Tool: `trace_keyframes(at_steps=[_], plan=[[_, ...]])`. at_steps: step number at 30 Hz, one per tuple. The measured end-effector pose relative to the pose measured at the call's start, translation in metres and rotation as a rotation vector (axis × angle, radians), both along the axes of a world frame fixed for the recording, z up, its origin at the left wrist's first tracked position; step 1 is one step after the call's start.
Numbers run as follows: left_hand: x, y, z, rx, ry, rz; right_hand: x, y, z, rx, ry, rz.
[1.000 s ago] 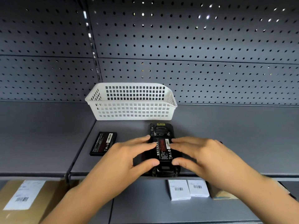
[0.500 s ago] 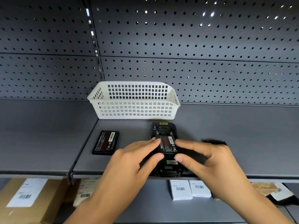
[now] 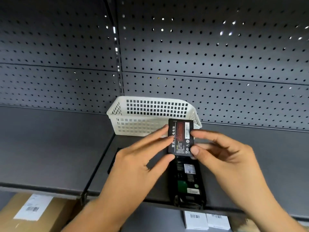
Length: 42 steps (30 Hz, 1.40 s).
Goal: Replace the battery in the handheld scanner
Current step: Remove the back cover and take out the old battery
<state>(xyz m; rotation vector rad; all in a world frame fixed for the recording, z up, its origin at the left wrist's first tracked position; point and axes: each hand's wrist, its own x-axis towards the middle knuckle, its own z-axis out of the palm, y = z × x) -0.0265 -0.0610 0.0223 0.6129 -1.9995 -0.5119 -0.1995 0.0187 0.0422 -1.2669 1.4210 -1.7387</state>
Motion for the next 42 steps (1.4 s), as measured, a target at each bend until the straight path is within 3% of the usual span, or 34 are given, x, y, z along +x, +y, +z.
trace_keyframes(at_steps=[2, 6, 12, 16, 20, 26, 30, 32, 35, 36, 37, 39, 40, 42], plan=[[-0.006, -0.023, 0.022, -0.035, -0.024, 0.003, -0.007, -0.027, 0.023, -0.007, 0.073, 0.014], [-0.02, -0.083, 0.066, 0.264, -0.053, -0.08, -0.029, -0.097, 0.058, 0.134, 0.116, 0.087], [-0.03, -0.154, 0.077, 0.449, -0.468, -0.061, -0.041, -0.163, 0.052, 0.494, 0.103, 0.159], [-0.043, -0.171, 0.068, 0.757, -0.528, -0.147, -0.041, -0.177, 0.042, 0.684, 0.432, 0.164], [-0.049, -0.182, 0.063, 0.907, -0.635, -0.154, -0.042, -0.191, 0.031, 0.859, 0.697, 0.157], [-0.056, -0.184, 0.055, 0.836, -0.74, -0.115, -0.044, -0.203, 0.028, 1.039, 0.953, 0.143], [-0.057, -0.184, 0.053, 0.795, -0.771, -0.113, -0.046, -0.199, 0.021, 0.924, 0.694, 0.257], [-0.057, -0.18, 0.053, 0.728, -0.792, -0.081, -0.045, -0.195, 0.023, 0.915, 0.701, 0.266], [-0.048, -0.175, 0.063, 0.577, -0.791, -0.028, -0.037, -0.184, 0.042, 0.904, 1.049, 0.179], [-0.04, -0.171, 0.07, 0.512, -0.733, -0.013, -0.036, -0.179, 0.051, 0.798, 1.156, 0.123], [-0.031, -0.165, 0.077, 0.433, -0.645, 0.009, -0.033, -0.171, 0.062, 0.664, 1.126, 0.053], [-0.002, -0.143, 0.087, 0.261, -0.41, 0.048, -0.023, -0.147, 0.08, 0.401, 0.81, -0.009], [0.015, -0.124, 0.087, 0.231, -0.293, 0.072, -0.013, -0.133, 0.084, 0.335, 0.681, 0.036], [0.051, -0.086, 0.072, 0.256, -0.216, 0.085, 0.009, -0.109, 0.073, 0.337, 0.61, 0.203]])
